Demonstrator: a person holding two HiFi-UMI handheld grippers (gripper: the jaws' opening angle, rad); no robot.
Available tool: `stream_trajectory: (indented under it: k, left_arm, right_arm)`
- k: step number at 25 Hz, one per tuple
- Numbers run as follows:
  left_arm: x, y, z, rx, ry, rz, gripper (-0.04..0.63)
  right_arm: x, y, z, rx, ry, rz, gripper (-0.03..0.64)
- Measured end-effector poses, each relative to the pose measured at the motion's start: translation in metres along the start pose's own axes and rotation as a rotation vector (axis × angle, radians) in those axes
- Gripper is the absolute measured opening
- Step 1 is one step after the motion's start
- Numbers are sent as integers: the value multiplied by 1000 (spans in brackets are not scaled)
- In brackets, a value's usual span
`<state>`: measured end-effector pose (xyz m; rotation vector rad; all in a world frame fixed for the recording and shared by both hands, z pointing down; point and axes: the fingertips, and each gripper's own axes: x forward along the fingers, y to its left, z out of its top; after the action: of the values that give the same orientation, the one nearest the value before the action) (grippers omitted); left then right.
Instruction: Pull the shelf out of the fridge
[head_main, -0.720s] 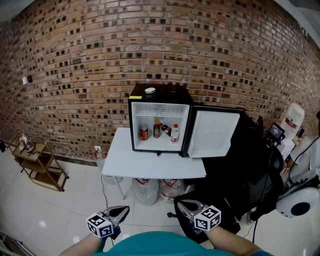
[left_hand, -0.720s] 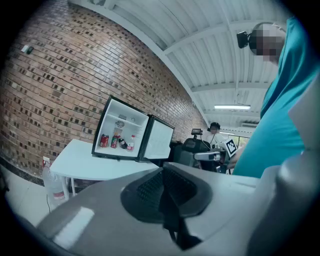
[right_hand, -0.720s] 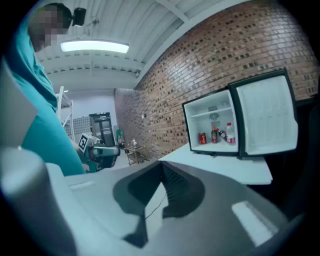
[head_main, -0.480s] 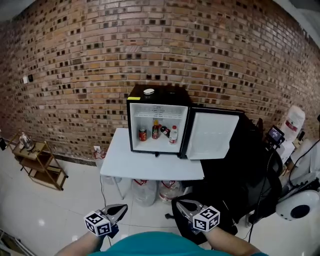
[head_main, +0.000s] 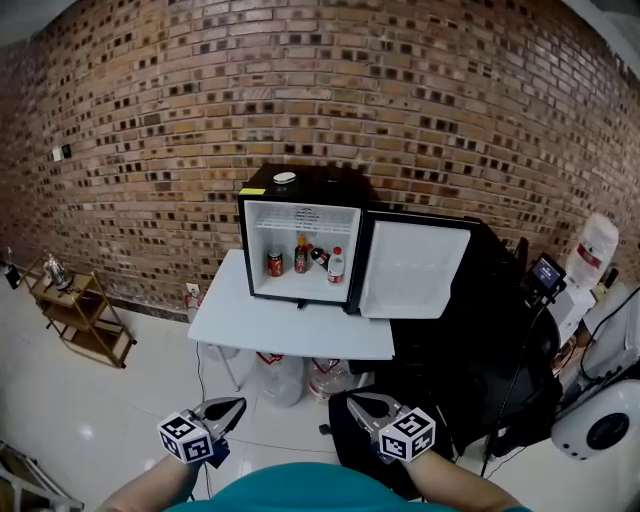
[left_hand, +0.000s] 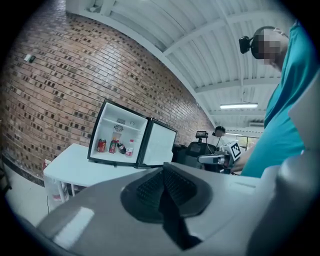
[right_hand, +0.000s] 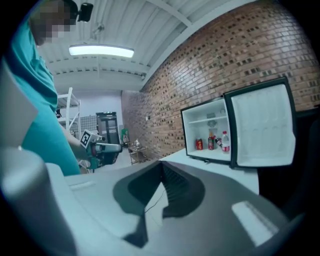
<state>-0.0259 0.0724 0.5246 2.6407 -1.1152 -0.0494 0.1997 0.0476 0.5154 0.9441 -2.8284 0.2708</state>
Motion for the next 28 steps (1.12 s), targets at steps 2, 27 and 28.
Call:
stream_trajectory:
  k: [2,27,28]
  left_arm:
    - [8,-7,1,-2,-4,7,-3]
    - [-8,192,56,33,27,-139,-3]
    - [-6,202,61,33,23,-142,-3]
  right_arm:
    - [-3,-5,1,-15,-3,15,0]
    - [193,-40,48,72,-27,-171,0]
    - [201,-44,51,72,-28,-179,0]
